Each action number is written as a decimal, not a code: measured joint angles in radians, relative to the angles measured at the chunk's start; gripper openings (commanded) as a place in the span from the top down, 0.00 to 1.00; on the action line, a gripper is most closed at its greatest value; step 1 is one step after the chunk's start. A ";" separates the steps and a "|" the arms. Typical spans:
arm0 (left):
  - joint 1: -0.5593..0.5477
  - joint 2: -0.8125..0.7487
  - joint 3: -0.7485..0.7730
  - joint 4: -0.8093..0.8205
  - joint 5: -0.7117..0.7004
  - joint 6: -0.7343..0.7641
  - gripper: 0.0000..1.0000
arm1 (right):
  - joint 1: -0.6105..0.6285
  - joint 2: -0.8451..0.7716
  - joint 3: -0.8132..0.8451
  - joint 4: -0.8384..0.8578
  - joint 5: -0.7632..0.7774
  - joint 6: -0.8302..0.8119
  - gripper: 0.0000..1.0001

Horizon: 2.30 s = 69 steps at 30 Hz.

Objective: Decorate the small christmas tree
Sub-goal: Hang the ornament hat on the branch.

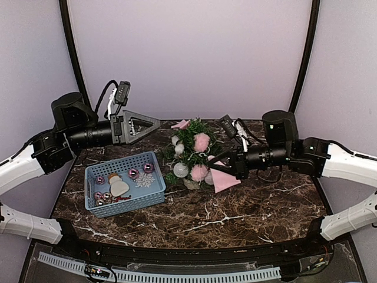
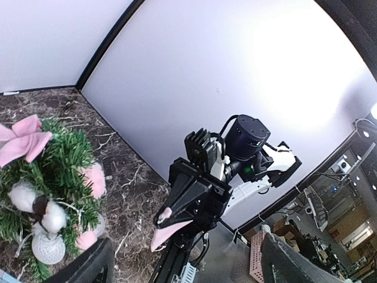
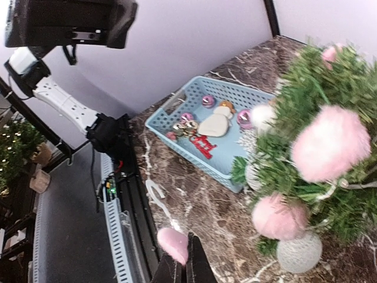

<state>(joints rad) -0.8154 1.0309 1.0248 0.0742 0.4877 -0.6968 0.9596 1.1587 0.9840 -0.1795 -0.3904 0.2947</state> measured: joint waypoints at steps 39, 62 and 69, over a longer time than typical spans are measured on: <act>0.087 -0.006 -0.175 -0.098 -0.137 -0.117 0.09 | -0.375 0.109 -0.051 0.099 -0.018 -0.064 1.00; 0.089 -0.021 -0.209 -0.098 -0.138 -0.146 0.09 | -0.276 0.182 -0.059 0.135 0.047 -0.010 1.00; 0.089 -0.034 -0.211 -0.098 -0.138 -0.148 0.09 | -0.272 0.198 -0.054 0.147 0.051 -0.010 1.00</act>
<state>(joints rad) -0.7261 0.9970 0.8143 -0.0235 0.3500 -0.8444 0.6872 1.3567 0.9298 -0.0326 -0.3397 0.2844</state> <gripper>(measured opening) 0.913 0.007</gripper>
